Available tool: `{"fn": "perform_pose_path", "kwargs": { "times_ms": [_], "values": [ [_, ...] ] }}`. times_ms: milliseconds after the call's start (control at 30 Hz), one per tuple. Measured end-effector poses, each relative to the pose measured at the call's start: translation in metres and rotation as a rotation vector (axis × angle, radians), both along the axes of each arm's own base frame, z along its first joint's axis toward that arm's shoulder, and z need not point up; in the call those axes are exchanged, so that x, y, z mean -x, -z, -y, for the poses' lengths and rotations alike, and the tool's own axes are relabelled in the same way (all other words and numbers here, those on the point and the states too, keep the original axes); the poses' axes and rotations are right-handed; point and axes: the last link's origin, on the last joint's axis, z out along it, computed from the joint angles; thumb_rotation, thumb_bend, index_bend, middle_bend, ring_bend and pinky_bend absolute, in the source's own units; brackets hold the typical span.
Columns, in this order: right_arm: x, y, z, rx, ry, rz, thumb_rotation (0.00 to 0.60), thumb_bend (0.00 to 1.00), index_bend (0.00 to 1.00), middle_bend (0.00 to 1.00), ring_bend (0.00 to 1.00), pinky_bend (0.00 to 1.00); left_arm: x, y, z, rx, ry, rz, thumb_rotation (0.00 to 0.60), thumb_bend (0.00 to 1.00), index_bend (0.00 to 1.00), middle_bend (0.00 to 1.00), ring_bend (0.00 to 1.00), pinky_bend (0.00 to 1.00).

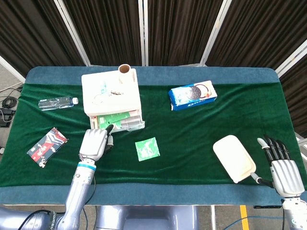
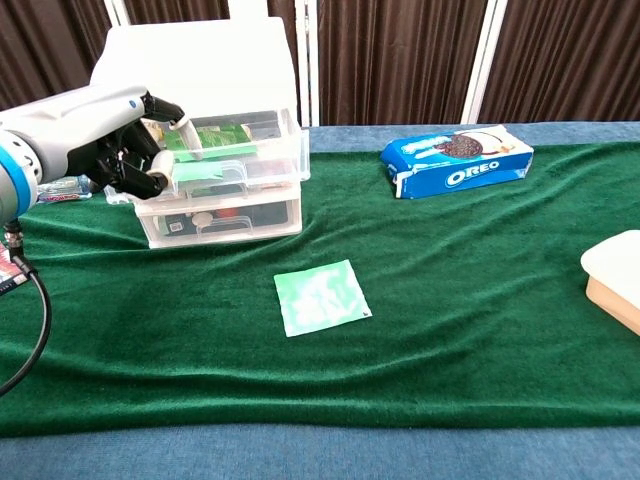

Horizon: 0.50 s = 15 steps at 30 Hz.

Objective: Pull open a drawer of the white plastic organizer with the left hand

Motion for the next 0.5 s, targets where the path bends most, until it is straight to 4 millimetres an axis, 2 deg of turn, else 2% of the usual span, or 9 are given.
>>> {"fn": "perform_pose_path", "kwargs": {
  "times_ms": [500],
  "values": [
    [0.001, -0.001, 0.0, 0.002, 0.002, 0.002, 0.6, 0.02, 0.02, 0.0, 0.0, 0.0, -0.004, 0.001, 0.019, 0.025, 0.056, 0.007, 0.6, 0.74, 0.37, 0.81, 0.67, 0.7]
  ]
}}
